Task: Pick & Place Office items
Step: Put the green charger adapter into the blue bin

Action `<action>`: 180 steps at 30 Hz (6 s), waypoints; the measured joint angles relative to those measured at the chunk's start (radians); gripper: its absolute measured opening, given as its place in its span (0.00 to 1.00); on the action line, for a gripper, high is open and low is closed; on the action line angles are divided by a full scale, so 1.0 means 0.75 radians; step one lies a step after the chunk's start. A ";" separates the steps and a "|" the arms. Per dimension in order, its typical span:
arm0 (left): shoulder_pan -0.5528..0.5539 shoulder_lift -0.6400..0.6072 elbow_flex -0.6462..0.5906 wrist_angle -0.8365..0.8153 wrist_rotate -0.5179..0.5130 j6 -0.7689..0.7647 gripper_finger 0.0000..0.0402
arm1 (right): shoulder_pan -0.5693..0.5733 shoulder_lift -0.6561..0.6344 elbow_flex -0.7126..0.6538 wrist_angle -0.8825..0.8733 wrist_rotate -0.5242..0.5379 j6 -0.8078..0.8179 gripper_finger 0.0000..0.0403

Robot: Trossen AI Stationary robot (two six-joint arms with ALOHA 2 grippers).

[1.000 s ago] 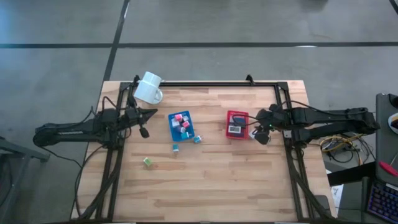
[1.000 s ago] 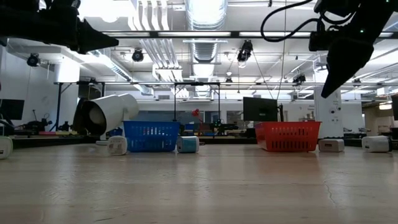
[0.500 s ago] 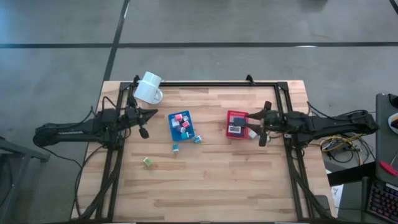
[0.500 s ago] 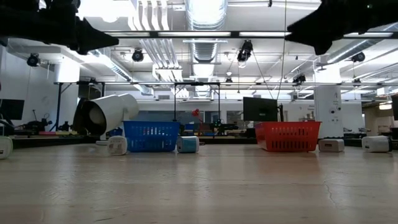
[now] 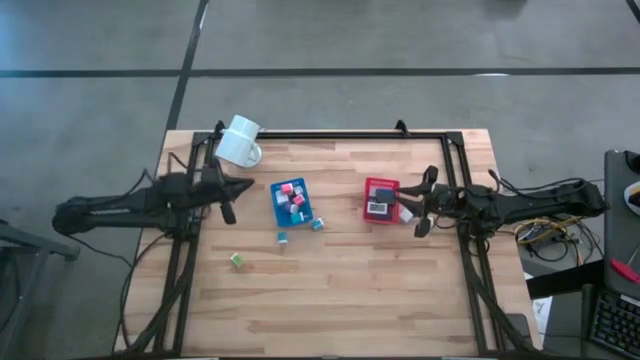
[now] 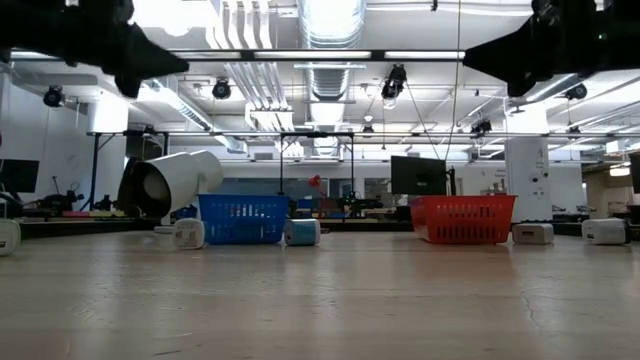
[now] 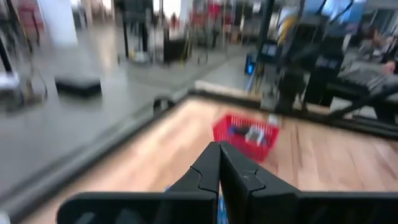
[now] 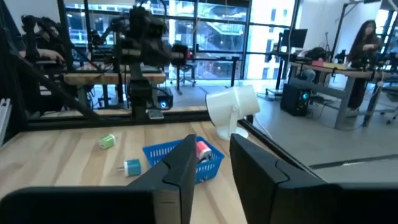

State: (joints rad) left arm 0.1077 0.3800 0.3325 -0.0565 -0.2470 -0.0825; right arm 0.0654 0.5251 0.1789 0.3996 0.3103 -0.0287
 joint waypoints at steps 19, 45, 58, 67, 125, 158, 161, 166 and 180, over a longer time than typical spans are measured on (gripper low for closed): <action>-0.303 0.740 0.611 -1.130 -0.031 -0.710 0.07 | 0.000 0.000 0.026 -0.071 -0.007 -0.078 0.20; -0.629 1.266 0.891 -1.465 0.330 0.060 0.61 | 0.000 0.002 0.060 -0.128 -0.006 -0.066 0.21; -0.620 1.429 0.720 -1.266 0.415 0.271 0.60 | 0.000 0.030 0.058 -0.151 -0.007 -0.016 0.20; -0.631 1.429 0.619 -1.285 0.460 0.395 0.60 | 0.000 0.037 0.058 -0.149 -0.007 0.005 0.22; -0.385 0.580 0.040 0.207 0.267 0.136 0.34 | 0.000 0.046 0.056 -0.147 -0.041 0.077 0.16; -0.358 0.150 -0.373 0.462 -0.132 0.006 0.34 | 0.000 0.047 0.056 -0.137 -0.040 0.094 0.16; -0.340 0.169 -0.250 0.362 -0.132 0.021 0.34 | -0.001 0.047 0.056 -0.137 -0.040 0.094 0.16; -0.271 0.266 0.076 0.008 -0.155 0.121 0.34 | 0.000 0.047 0.057 -0.094 -0.040 0.067 0.16; 0.061 0.856 0.377 -0.239 0.012 0.115 0.34 | 0.000 0.047 0.057 -0.069 -0.040 0.042 0.16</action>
State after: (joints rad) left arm 0.1531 1.0219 0.6155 -0.2359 -0.2377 0.0037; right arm 0.0654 0.5602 0.2214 0.3481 0.2802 0.0027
